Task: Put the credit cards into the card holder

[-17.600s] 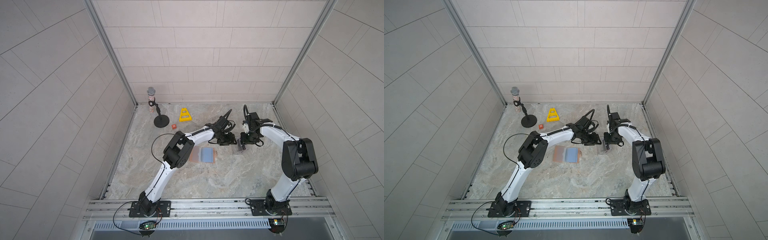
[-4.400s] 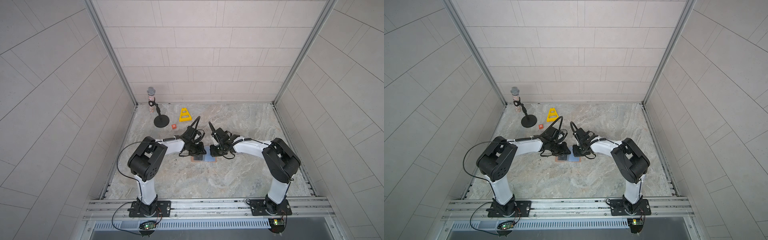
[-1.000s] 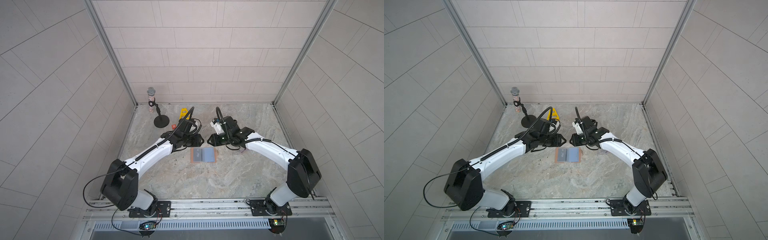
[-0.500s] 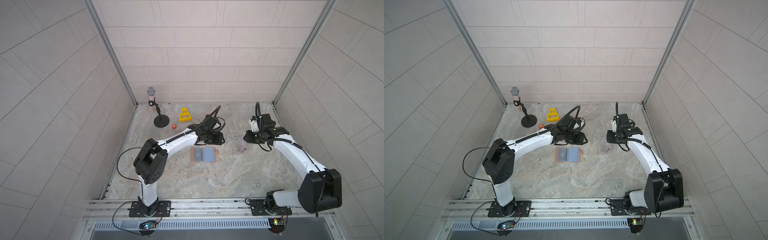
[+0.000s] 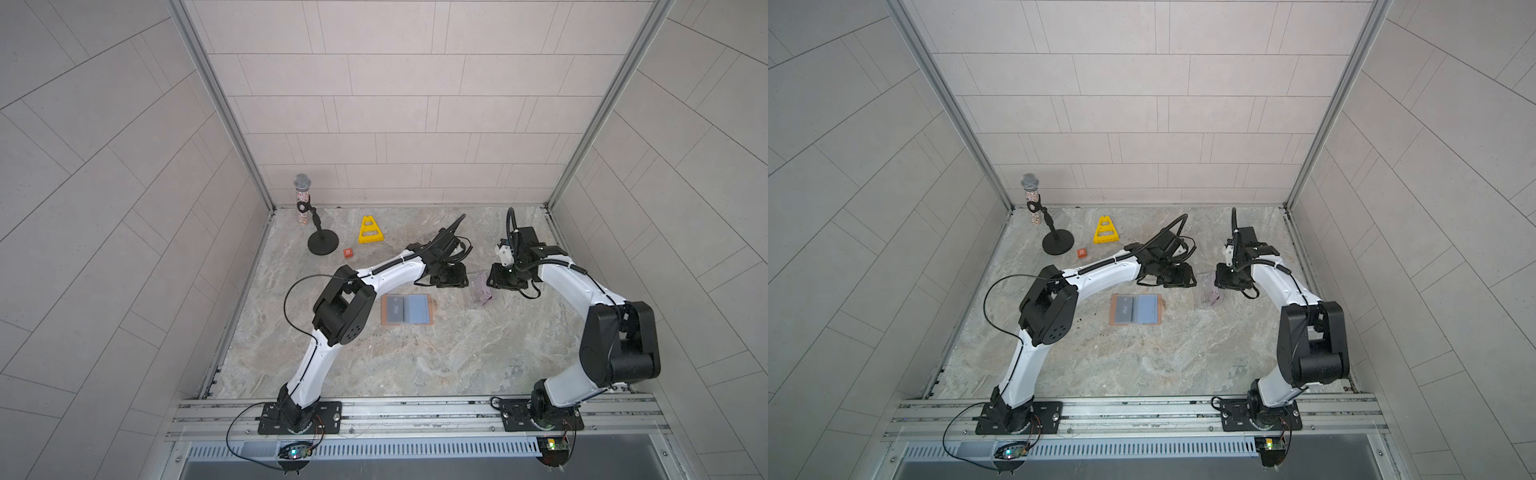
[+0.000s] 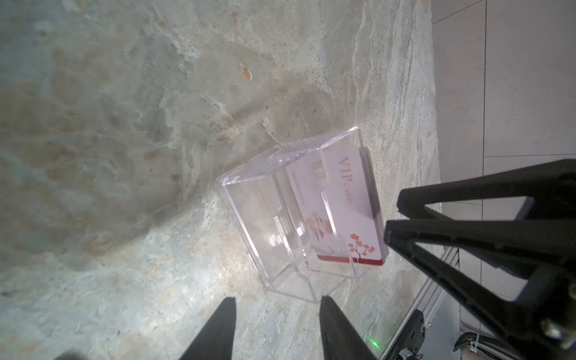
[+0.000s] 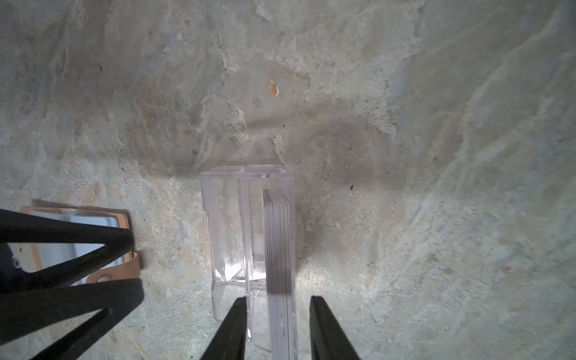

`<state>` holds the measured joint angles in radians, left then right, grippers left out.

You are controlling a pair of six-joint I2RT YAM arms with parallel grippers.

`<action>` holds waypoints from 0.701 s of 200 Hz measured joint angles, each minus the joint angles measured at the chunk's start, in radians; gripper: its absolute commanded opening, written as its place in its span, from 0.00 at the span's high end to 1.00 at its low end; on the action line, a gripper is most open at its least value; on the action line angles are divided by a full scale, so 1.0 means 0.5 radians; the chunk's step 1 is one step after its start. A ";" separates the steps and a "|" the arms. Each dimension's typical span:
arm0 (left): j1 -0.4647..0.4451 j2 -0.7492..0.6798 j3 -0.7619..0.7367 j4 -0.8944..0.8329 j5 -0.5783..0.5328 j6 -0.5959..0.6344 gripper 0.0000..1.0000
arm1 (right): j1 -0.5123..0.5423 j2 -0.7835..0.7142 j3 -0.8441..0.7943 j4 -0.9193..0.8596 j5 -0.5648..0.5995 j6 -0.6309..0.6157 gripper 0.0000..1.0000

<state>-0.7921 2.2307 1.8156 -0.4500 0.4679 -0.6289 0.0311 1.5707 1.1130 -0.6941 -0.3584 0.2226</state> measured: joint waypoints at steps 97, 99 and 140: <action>0.000 0.340 0.328 -0.072 0.106 -0.063 0.47 | 0.000 0.156 0.055 -0.035 -0.027 -0.044 0.57; 0.000 0.343 0.330 -0.073 0.108 -0.066 0.47 | 0.000 0.159 0.055 -0.037 -0.027 -0.046 0.57; 0.000 0.394 0.355 -0.076 0.129 -0.076 0.47 | 0.010 0.211 0.085 -0.048 0.002 -0.063 0.56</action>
<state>-0.7921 2.4279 1.9930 -0.4877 0.5323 -0.6666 0.0360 1.6764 1.1553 -0.7181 -0.3573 0.1909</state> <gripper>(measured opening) 0.527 0.435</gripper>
